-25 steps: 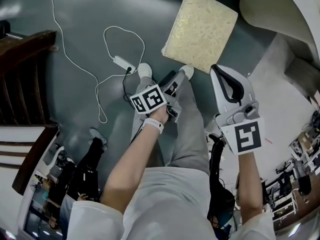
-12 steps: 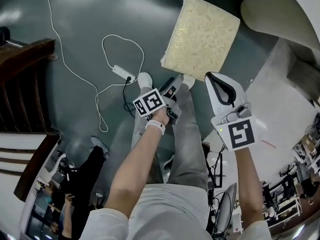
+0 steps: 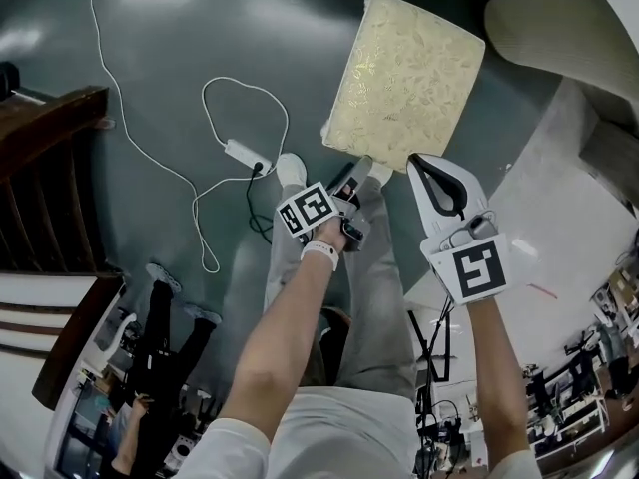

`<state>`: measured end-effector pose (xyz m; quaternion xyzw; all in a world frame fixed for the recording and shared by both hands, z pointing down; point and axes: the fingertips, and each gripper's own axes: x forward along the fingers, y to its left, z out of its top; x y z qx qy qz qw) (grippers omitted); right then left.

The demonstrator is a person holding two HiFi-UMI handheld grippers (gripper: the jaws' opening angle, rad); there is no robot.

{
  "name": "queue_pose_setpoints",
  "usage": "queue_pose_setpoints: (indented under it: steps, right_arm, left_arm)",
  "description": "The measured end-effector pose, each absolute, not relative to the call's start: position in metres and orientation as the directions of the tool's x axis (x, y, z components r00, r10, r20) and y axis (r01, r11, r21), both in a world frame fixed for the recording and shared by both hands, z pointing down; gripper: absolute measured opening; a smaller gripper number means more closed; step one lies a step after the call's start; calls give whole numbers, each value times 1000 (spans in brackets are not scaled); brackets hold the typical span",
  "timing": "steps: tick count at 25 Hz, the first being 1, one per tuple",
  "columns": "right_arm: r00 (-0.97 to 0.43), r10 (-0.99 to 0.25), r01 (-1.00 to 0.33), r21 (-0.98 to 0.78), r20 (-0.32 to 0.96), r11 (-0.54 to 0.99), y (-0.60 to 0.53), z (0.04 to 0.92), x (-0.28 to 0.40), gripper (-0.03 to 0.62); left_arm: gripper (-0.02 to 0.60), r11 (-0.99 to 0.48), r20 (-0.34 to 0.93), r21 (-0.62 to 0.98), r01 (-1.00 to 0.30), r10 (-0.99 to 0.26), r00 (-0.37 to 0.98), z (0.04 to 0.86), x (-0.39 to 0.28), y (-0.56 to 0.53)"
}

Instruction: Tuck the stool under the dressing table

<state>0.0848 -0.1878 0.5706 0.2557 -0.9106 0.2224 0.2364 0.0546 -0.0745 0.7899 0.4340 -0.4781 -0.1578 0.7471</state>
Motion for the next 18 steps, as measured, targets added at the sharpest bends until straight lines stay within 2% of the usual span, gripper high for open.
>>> queue_pose_setpoints:
  steps: [14,18]
  right_arm:
    - [-739,-316,-570,-302,595,764,-183,615,87,12]
    - [-730,-325,-585,-304,601,752,-183,623,84,11]
  left_arm:
    - [347,565,551,815,-130,-685,477,824,58,-91]
    - [345,574,567,805,-150,-672,476,830,59,-99]
